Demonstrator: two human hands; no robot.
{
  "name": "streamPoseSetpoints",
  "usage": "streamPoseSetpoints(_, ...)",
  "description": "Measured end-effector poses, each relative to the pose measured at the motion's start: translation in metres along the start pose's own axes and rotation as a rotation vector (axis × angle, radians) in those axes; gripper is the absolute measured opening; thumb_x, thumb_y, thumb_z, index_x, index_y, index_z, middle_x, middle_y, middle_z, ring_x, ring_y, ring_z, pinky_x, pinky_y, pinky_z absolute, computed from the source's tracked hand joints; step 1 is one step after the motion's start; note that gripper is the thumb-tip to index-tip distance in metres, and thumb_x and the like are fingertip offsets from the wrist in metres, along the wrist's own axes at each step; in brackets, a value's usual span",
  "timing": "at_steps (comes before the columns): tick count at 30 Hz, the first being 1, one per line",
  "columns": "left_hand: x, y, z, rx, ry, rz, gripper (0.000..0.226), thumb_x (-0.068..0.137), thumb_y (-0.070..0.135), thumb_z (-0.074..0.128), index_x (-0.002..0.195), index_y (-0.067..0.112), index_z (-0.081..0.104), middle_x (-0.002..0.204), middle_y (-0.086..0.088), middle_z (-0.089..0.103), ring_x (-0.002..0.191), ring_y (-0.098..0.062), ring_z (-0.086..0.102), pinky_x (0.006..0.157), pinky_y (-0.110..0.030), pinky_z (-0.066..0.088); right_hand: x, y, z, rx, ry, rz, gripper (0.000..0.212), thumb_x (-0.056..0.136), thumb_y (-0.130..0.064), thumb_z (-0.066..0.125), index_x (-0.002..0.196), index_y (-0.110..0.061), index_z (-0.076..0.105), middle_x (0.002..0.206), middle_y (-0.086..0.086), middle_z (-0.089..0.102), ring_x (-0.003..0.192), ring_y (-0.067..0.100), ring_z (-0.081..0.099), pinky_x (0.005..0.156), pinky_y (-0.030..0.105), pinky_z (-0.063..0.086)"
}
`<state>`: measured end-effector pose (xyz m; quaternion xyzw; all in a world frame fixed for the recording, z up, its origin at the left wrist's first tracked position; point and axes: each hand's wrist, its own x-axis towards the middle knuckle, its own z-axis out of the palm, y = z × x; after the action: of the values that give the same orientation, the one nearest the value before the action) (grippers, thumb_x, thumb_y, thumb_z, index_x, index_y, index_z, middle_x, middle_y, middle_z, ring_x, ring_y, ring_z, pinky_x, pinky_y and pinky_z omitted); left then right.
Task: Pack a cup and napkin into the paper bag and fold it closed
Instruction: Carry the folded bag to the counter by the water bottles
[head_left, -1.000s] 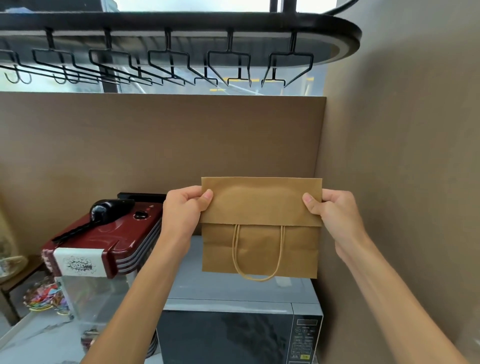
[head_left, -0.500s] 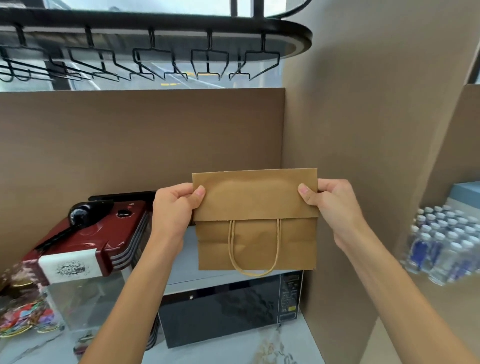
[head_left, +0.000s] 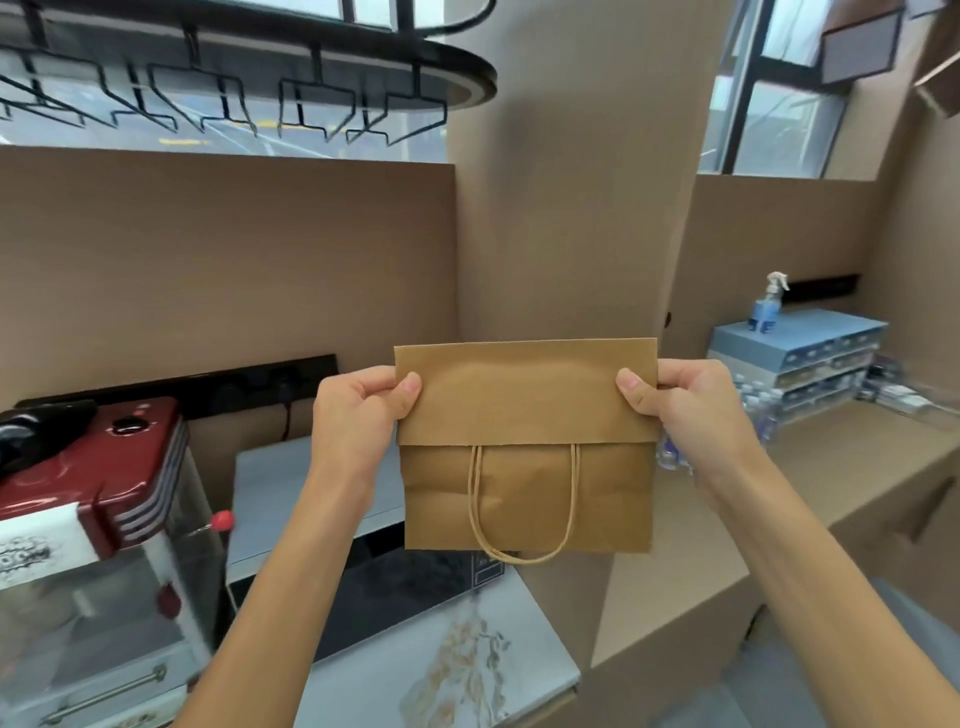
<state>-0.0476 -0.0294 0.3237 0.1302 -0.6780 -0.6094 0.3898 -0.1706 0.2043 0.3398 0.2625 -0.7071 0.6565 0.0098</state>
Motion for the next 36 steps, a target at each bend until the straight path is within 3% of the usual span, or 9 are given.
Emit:
streamPoseSetpoints(3, -0.004, 0.004, 0.022, -0.018, -0.052, 0.003, 0.019, 0.091, 0.008, 0.062, 0.083, 0.016, 0.077, 0.077, 0.006, 0.078, 0.076, -0.004, 0.07, 0.074, -0.026, 0.052, -0.011, -0.003, -0.025, -0.032, 0.056, -0.009, 0.018, 0.094, -0.013, 0.063, 0.084, -0.015, 0.078, 0.082, 0.001, 0.08, 0.078, 0.016, 0.076, 0.073, 0.032, 0.06)
streamPoseSetpoints(8, -0.013, 0.01, 0.067, -0.022, -0.12, 0.021, 0.018, 0.089, 0.008, 0.063, 0.079, 0.012, 0.078, 0.083, -0.011, 0.077, 0.078, -0.013, 0.067, 0.076, -0.034, 0.054, -0.024, -0.002, -0.072, -0.039, 0.13, 0.004, 0.017, 0.095, -0.012, 0.061, 0.092, -0.008, 0.077, 0.083, 0.002, 0.08, 0.074, 0.011, 0.074, 0.066, 0.023, 0.057)
streamPoseSetpoints(12, -0.023, 0.012, 0.109, -0.02, -0.197, 0.016, 0.017, 0.09, 0.011, 0.064, 0.078, 0.007, 0.077, 0.086, -0.019, 0.075, 0.077, -0.016, 0.064, 0.078, -0.035, 0.052, -0.028, 0.007, -0.116, -0.04, 0.185, 0.006, 0.016, 0.094, -0.014, 0.062, 0.095, -0.008, 0.077, 0.088, 0.001, 0.08, 0.082, 0.013, 0.075, 0.07, 0.025, 0.056)
streamPoseSetpoints(16, -0.034, 0.012, 0.156, -0.017, -0.233, 0.004, 0.017, 0.09, 0.011, 0.064, 0.079, 0.013, 0.078, 0.079, -0.005, 0.077, 0.074, -0.012, 0.068, 0.074, -0.031, 0.052, -0.029, 0.017, -0.163, -0.031, 0.205, 0.016, 0.015, 0.094, -0.014, 0.063, 0.093, -0.013, 0.078, 0.087, -0.002, 0.08, 0.08, 0.01, 0.075, 0.067, 0.02, 0.055)
streamPoseSetpoints(19, -0.042, 0.012, 0.195, -0.014, -0.223, -0.015, 0.013, 0.089, 0.013, 0.066, 0.085, 0.015, 0.079, 0.084, -0.004, 0.079, 0.087, -0.021, 0.073, 0.088, -0.04, 0.056, -0.026, 0.029, -0.2, -0.02, 0.208, 0.021, 0.016, 0.094, -0.013, 0.063, 0.087, -0.019, 0.077, 0.081, -0.008, 0.08, 0.073, 0.003, 0.073, 0.06, 0.011, 0.053)
streamPoseSetpoints(23, -0.051, 0.005, 0.243, 0.011, -0.2, -0.021, 0.01, 0.087, 0.019, 0.069, 0.088, 0.016, 0.079, 0.088, -0.001, 0.079, 0.095, -0.023, 0.072, 0.097, -0.048, 0.052, -0.015, 0.043, -0.248, -0.008, 0.194, 0.033, 0.016, 0.094, -0.011, 0.063, 0.088, -0.016, 0.077, 0.078, -0.007, 0.079, 0.07, 0.002, 0.073, 0.056, 0.008, 0.052)
streamPoseSetpoints(27, -0.061, 0.0, 0.288, 0.009, -0.17, -0.032, 0.014, 0.087, 0.017, 0.068, 0.079, 0.022, 0.079, 0.082, 0.002, 0.079, 0.089, -0.019, 0.071, 0.092, -0.04, 0.054, 0.002, 0.06, -0.29, -0.014, 0.155, 0.049, 0.014, 0.094, -0.013, 0.063, 0.093, -0.013, 0.077, 0.083, -0.004, 0.08, 0.072, 0.003, 0.073, 0.057, 0.008, 0.052)
streamPoseSetpoints(32, -0.066, -0.011, 0.329, 0.029, -0.142, -0.041, 0.013, 0.089, 0.016, 0.066, 0.085, 0.022, 0.077, 0.085, 0.004, 0.078, 0.086, -0.011, 0.071, 0.076, -0.023, 0.051, 0.025, 0.082, -0.323, -0.015, 0.131, 0.069, 0.014, 0.094, -0.013, 0.063, 0.096, -0.012, 0.077, 0.085, -0.003, 0.08, 0.075, 0.006, 0.074, 0.058, 0.011, 0.054)
streamPoseSetpoints(36, -0.052, -0.024, 0.352, 0.047, -0.128, -0.066, 0.012, 0.09, 0.015, 0.065, 0.093, 0.016, 0.077, 0.085, 0.004, 0.078, 0.079, -0.005, 0.07, 0.071, -0.019, 0.049, 0.05, 0.102, -0.336, 0.008, 0.095, 0.092, 0.014, 0.094, -0.013, 0.063, 0.095, -0.019, 0.075, 0.081, -0.009, 0.079, 0.072, 0.003, 0.074, 0.057, 0.011, 0.054)
